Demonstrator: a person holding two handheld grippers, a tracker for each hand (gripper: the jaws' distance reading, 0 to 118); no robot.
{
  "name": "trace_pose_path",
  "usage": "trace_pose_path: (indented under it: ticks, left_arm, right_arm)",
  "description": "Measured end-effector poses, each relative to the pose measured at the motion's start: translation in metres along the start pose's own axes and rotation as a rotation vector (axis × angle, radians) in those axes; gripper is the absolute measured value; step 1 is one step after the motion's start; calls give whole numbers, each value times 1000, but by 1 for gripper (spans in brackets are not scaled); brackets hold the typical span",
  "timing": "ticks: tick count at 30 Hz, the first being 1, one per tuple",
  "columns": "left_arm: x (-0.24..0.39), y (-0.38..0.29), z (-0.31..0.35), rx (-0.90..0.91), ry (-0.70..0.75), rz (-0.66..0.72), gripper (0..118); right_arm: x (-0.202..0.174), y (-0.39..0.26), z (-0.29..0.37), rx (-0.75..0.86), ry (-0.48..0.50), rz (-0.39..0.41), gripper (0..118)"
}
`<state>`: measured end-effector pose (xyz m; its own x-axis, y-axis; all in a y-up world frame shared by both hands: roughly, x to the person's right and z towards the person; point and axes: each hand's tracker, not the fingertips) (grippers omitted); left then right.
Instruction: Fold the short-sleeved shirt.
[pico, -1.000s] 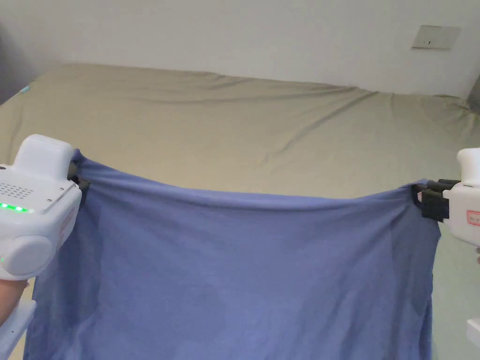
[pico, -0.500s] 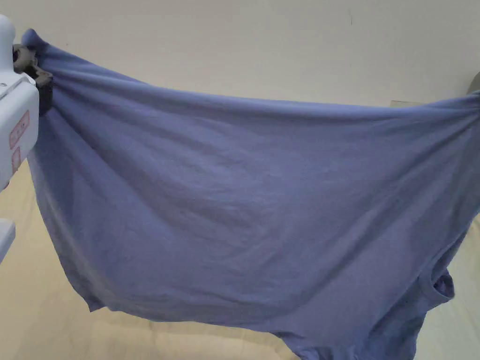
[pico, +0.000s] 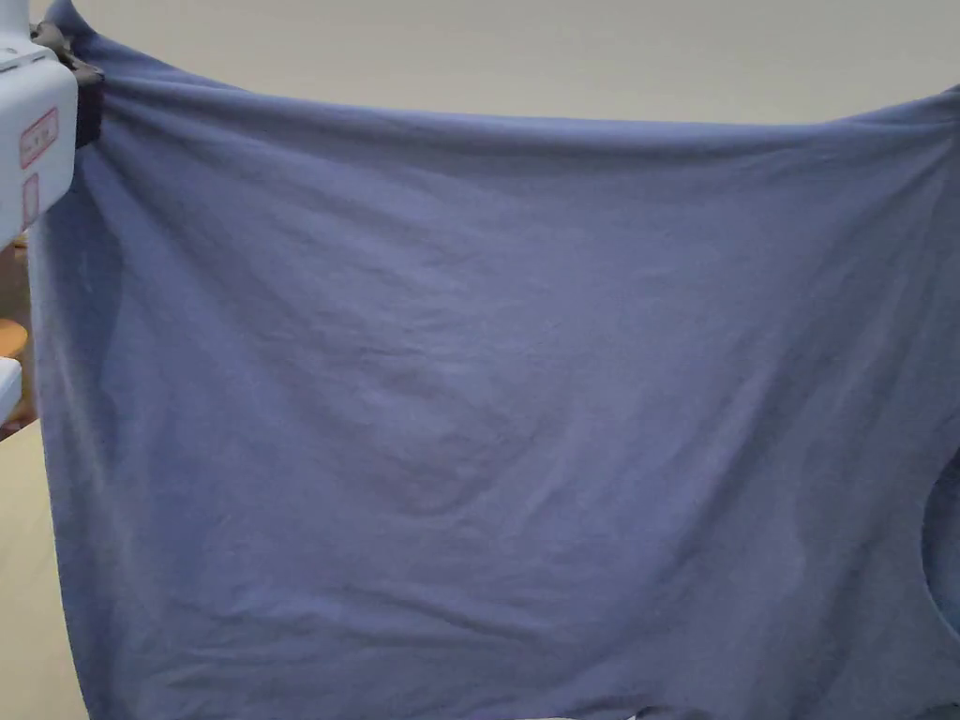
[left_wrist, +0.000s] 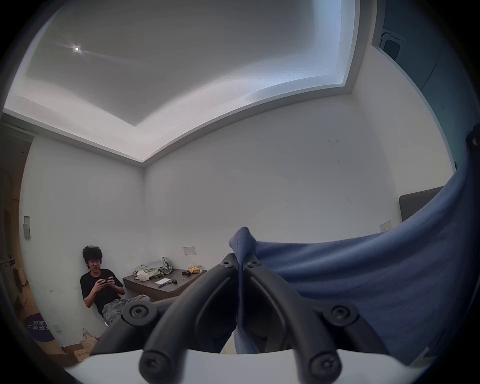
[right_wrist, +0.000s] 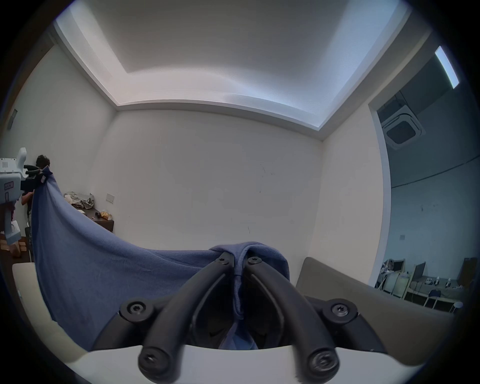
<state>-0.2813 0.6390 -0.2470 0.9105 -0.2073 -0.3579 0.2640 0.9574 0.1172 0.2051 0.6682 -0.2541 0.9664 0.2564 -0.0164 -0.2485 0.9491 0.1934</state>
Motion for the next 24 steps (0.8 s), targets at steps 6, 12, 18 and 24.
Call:
trace_pose_path:
  ticks: [6, 12, 18, 24]
  left_arm:
    - [7, 14, -34, -11, -2, -10, 0]
    - [25, 22, -78, -33, -20, -29, 0]
    - [51, 26, -132, -55, -20, -81, 0]
    - [75, 24, -192, -106, -27, -78, 0]
  right_arm:
    - [-1, 9, -41, -12, -21, 28, 7]
    - [-1, 0, -97, -39, -63, 49, 7]
    - [2, -10, -157, -52, -103, 66, 7]
    - [2, -21, -221, -52, -138, 106, 7]
